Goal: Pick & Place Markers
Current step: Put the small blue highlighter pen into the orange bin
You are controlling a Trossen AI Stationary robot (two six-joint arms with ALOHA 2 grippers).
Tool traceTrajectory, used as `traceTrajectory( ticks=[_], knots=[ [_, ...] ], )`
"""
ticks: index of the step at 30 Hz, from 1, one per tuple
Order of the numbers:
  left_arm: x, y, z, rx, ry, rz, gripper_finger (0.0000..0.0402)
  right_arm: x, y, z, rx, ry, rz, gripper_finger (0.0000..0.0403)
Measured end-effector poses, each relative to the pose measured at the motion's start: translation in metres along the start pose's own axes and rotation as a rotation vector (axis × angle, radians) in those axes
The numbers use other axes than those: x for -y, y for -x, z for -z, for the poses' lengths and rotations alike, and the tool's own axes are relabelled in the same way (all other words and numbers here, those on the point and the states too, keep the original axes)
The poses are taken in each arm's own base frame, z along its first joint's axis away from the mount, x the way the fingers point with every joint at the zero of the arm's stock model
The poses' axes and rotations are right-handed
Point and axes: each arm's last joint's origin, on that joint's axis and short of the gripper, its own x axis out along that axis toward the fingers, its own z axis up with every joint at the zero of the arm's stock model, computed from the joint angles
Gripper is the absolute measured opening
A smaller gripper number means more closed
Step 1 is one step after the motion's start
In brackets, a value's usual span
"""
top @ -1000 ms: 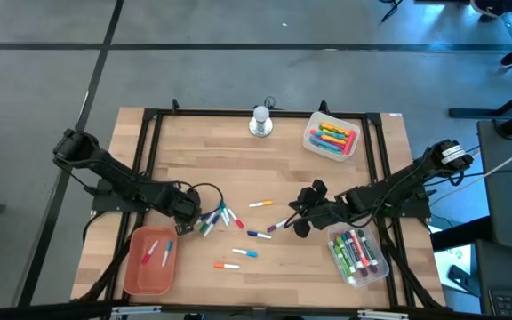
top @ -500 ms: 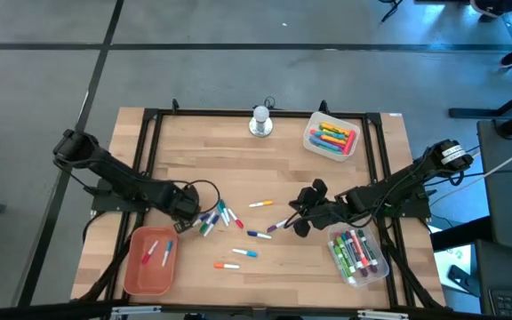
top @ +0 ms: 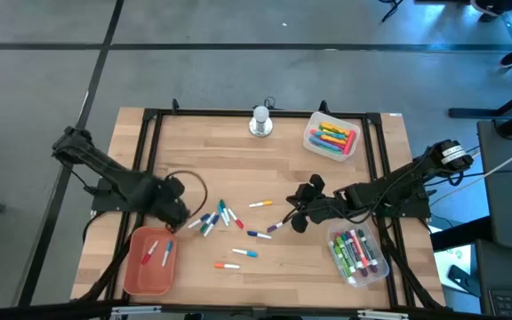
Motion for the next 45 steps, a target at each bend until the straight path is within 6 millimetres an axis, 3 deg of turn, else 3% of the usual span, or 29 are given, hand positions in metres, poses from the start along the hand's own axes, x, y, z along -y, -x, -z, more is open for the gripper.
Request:
traceTrajectory(
  ticks=[5,11,19,28,37,40,45],
  knots=[
    [0.008,-0.028,0.039,-0.133,0.031,-0.101,0.0041,0.005,-0.004,-0.004,0.002,0.060,0.005,0.0023],
    [0.030,-0.064,0.078,-0.289,0.120,0.013,0.0047,0.011,-0.010,-0.016,0.065,0.075,0.011,0.0023],
    [0.042,-0.081,0.090,-0.267,0.169,0.000,0.0080,0.006,-0.010,-0.031,0.175,0.096,-0.107,0.0023],
    [0.043,-0.078,0.070,-0.223,0.142,0.027,0.0133,0.005,-0.010,-0.034,0.197,0.111,-0.112,0.0023],
    [0.049,-0.057,0.020,0.029,0.017,0.130,0.0144,0.006,-0.010,-0.030,0.168,0.119,-0.101,0.0023],
    [0.048,-0.065,0.005,0.151,-0.023,0.125,0.0141,0.004,-0.009,-0.027,0.150,0.113,-0.103,0.0023],
    [0.044,-0.100,-0.011,0.216,-0.089,0.144,0.0135,0.001,-0.006,-0.022,0.119,0.118,-0.113,0.0023]
  ],
)
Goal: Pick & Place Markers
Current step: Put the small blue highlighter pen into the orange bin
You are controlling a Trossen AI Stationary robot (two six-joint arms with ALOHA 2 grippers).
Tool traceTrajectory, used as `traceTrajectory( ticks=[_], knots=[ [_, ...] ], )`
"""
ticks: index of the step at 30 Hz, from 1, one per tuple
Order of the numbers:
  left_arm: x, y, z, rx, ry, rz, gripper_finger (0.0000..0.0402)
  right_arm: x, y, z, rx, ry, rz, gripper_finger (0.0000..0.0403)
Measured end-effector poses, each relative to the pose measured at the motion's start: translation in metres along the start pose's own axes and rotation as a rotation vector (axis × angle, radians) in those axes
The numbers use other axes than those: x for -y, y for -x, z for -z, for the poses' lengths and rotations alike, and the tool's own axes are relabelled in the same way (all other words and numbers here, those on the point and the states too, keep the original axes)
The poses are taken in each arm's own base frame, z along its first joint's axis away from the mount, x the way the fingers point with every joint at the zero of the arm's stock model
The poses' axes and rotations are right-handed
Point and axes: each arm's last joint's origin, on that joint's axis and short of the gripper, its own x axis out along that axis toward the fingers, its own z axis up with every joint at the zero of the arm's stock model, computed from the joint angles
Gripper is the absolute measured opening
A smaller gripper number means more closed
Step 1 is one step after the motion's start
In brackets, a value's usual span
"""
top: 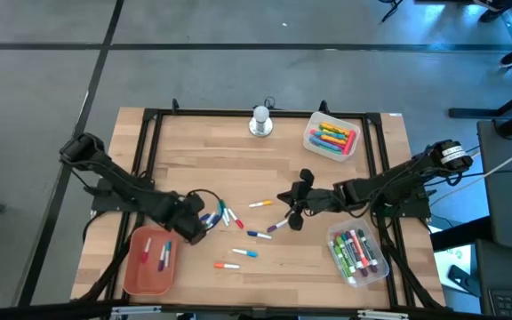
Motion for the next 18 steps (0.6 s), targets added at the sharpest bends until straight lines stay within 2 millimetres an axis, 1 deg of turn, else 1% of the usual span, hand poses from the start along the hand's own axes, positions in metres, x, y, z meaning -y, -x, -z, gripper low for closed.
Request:
traceTrajectory(
  ticks=[2,5,10,14,18],
  knots=[
    [-0.006,-0.015,-0.001,-0.002,-0.019,0.016,0.0134,-0.002,0.001,0.001,-0.007,-0.001,-0.005,0.0023],
    [-0.014,-0.031,-0.003,0.014,-0.041,0.027,0.0135,-0.006,0.002,0.004,-0.016,0.001,-0.015,0.0023],
    [-0.020,-0.044,-0.005,0.034,-0.095,0.056,0.0138,-0.012,-0.004,0.014,-0.052,-0.011,-0.018,0.0023],
    [-0.021,-0.055,-0.003,0.024,-0.127,0.137,0.0134,-0.013,-0.011,0.022,-0.085,-0.037,-0.003,0.0023],
    [-0.026,-0.062,0.000,0.018,-0.104,0.137,0.0122,-0.014,-0.016,0.028,-0.116,-0.054,-0.007,0.0023]
  ],
)
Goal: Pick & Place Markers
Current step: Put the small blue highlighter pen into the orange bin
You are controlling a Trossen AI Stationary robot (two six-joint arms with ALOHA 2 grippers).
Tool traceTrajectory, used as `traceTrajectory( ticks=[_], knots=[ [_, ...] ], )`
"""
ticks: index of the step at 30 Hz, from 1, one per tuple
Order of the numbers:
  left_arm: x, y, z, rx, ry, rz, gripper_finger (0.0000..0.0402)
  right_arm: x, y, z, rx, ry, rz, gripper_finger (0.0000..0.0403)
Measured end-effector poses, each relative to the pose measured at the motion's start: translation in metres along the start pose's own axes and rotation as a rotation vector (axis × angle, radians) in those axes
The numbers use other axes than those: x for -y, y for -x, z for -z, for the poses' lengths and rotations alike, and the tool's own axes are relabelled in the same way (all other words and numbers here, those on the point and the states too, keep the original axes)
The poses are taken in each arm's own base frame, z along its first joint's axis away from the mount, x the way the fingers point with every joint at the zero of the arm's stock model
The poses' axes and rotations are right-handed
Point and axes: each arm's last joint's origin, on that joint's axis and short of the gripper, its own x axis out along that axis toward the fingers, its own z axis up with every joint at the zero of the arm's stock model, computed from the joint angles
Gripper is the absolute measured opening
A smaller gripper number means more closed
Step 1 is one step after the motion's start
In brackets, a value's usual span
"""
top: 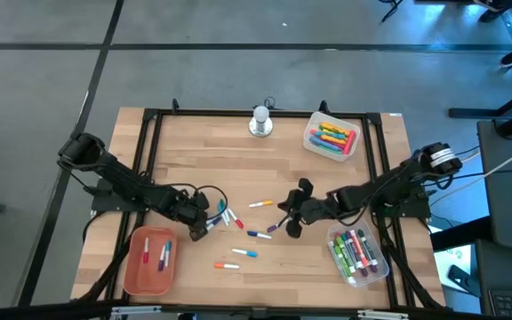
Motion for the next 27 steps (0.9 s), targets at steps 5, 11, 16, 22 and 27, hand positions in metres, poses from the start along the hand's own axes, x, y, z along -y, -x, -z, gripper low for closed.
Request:
traceTrajectory(
  ticks=[5,11,16,22,27],
  knots=[
    [-0.006,-0.004,0.004,-0.011,0.005,-0.033,0.0094,-0.001,-0.002,0.003,-0.011,0.000,0.001,0.0023],
    [-0.004,-0.001,0.003,-0.020,-0.017,-0.043,0.0036,-0.001,-0.002,0.002,-0.007,0.002,0.002,0.0023],
    [0.002,0.016,-0.004,-0.054,-0.081,-0.044,0.0034,-0.001,-0.002,0.002,-0.007,0.006,0.003,0.0023],
    [0.026,0.061,-0.010,-0.185,-0.120,-0.009,0.0047,-0.001,-0.002,0.002,-0.005,0.007,0.005,0.0023],
    [0.053,0.097,-0.002,-0.235,-0.148,0.085,0.0040,-0.001,-0.002,0.002,-0.004,0.007,0.008,0.0023]
  ],
)
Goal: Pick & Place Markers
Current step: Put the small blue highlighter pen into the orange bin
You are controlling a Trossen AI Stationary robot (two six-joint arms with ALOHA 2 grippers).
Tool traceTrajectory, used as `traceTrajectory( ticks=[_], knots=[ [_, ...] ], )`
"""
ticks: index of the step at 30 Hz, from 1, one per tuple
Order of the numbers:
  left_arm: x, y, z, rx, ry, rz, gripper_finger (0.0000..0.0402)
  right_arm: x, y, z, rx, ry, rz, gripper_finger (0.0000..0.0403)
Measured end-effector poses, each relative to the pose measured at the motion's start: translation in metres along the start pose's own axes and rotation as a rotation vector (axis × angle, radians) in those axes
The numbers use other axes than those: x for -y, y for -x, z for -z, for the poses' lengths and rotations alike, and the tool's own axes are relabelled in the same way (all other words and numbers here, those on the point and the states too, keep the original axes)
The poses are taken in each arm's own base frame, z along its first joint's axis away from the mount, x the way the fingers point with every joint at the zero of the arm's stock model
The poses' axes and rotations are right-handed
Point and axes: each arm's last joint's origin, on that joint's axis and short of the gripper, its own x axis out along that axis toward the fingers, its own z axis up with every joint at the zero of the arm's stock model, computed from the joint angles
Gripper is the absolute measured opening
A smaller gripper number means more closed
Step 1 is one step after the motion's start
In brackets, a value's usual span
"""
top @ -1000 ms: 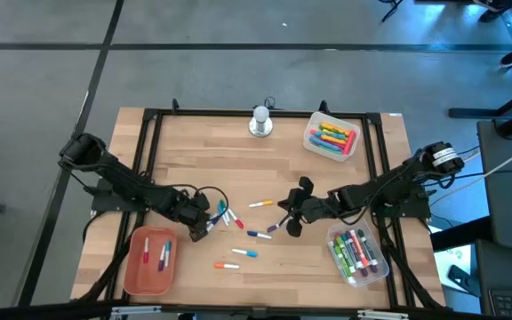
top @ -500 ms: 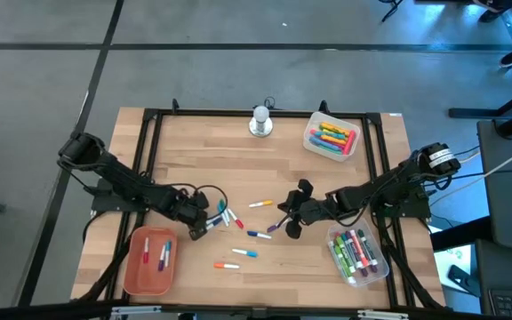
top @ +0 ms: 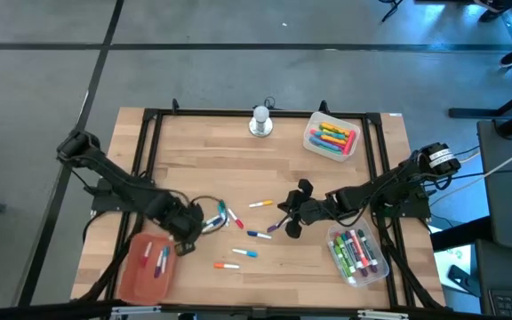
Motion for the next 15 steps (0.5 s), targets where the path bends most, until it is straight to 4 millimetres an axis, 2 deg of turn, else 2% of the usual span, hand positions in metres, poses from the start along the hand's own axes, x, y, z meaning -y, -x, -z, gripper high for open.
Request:
traceTrajectory(
  ticks=[3,7,15],
  knots=[
    [0.018,0.011,0.010,0.016,-0.033,0.064,0.0045,-0.002,0.001,0.001,-0.004,0.007,-0.005,0.0023],
    [0.026,0.013,0.027,0.068,-0.065,0.024,0.0048,-0.004,0.002,0.003,-0.006,0.011,-0.012,0.0023],
    [0.027,0.012,0.068,0.022,0.135,-0.074,0.0048,-0.004,0.002,0.003,-0.006,-0.003,-0.012,0.0023]
  ],
)
